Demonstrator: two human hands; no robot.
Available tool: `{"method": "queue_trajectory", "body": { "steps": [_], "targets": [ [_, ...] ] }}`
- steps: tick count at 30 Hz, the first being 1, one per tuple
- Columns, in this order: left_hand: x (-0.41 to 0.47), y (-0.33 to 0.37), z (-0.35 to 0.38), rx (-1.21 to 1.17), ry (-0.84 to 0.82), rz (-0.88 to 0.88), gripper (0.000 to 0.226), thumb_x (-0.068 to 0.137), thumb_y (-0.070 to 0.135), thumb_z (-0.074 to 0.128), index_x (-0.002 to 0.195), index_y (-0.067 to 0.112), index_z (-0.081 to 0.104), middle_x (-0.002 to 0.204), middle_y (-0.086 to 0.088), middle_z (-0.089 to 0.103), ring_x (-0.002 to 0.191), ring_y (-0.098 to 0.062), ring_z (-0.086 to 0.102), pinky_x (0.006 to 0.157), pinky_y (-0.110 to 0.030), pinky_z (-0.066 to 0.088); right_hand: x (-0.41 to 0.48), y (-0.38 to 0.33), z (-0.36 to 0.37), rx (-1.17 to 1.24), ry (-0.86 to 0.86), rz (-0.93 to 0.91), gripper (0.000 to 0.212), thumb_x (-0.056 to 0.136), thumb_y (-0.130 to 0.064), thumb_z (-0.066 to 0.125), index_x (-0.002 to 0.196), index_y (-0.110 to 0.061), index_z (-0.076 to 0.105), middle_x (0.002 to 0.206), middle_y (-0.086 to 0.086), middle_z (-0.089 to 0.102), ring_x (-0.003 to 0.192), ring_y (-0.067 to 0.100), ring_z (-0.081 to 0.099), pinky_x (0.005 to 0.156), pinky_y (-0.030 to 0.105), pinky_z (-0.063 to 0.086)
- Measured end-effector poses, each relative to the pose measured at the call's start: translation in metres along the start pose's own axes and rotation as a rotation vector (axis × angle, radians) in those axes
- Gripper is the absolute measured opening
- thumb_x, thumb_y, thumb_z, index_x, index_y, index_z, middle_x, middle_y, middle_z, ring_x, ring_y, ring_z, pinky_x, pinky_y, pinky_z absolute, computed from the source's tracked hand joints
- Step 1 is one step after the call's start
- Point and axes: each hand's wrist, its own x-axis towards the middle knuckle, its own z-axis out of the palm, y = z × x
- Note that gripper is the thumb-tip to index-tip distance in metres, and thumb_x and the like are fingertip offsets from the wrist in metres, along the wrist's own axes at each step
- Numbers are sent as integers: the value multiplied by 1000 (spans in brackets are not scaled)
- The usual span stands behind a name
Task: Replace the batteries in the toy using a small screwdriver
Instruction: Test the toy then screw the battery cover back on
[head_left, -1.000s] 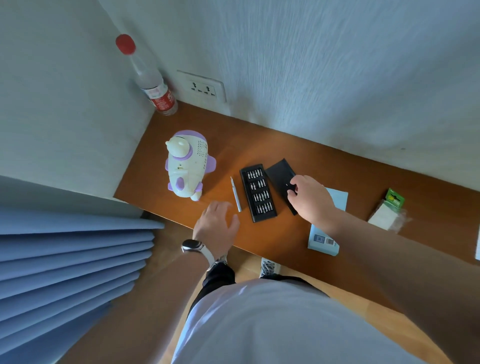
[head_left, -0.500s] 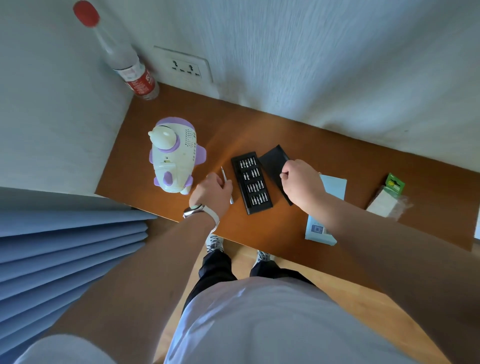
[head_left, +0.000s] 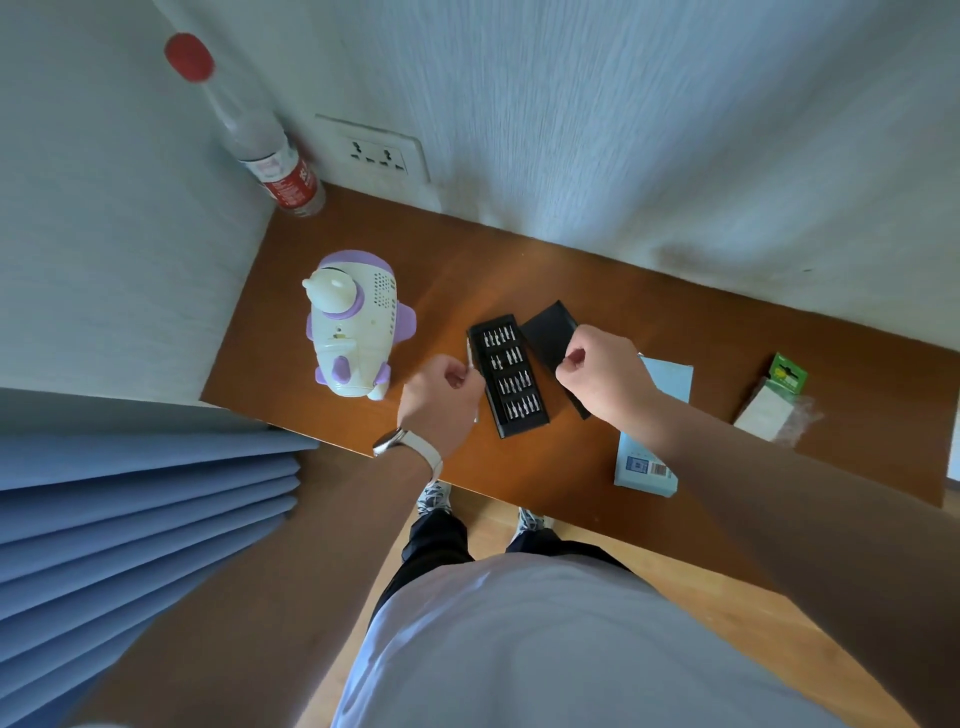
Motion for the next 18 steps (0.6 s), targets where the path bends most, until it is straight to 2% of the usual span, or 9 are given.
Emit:
{"method": "queue_trajectory", "body": {
  "steps": [3, 6, 7, 11, 15, 18],
  "targets": [
    [-9, 11, -5, -97, -30, 47, 13, 95, 29, 61, 84, 22, 61, 80, -3, 66, 75, -20, 63, 69, -36, 56, -12, -6, -11, 186, 19, 49, 5, 91, -12, 61, 93, -17, 60, 83, -1, 63, 71, 19, 64, 58, 24, 49],
    [-17, 25, -13, -142, -49, 86, 13, 96, 30, 61, 84, 25, 58, 88, -7, 70, 86, -25, 68, 74, -39, 59, -23, -17, -26, 336, 18, 47, 21, 94, -12, 58, 113, -15, 66, 93, 1, 70, 86, 17, 69, 76, 28, 56],
    [-20, 30, -15, -152, -48, 107, 13, 96, 29, 61, 84, 26, 57, 89, -7, 70, 87, -25, 68, 73, -39, 60, -27, -20, -32, 384, 10, 50, 21, 95, -13, 57, 114, -16, 67, 92, 0, 71, 87, 16, 71, 81, 30, 57],
    [-33, 51, -28, -196, -45, 189, 13, 96, 30, 61, 83, 28, 57, 89, -5, 72, 87, -24, 70, 69, -33, 58, -43, -40, -54, 580, 5, 88, 9, 95, -16, 60, 97, -20, 68, 91, -1, 73, 86, 12, 73, 88, 39, 59],
    [-48, 74, -46, -263, -73, 248, 11, 96, 25, 62, 86, 27, 59, 87, -5, 70, 86, -21, 69, 65, -21, 54, -58, -69, -79, 706, 35, 109, 6, 93, -14, 66, 92, -18, 69, 94, 1, 72, 92, 16, 71, 89, 38, 59],
    [-61, 92, -61, -297, -65, 310, 8, 95, 21, 63, 87, 21, 63, 82, -5, 69, 73, -8, 65, 59, -12, 51, -73, -91, -101, 873, 40, 108, 1, 90, -14, 69, 91, -14, 69, 90, 6, 74, 91, 21, 72, 90, 39, 59]
  ]
}}
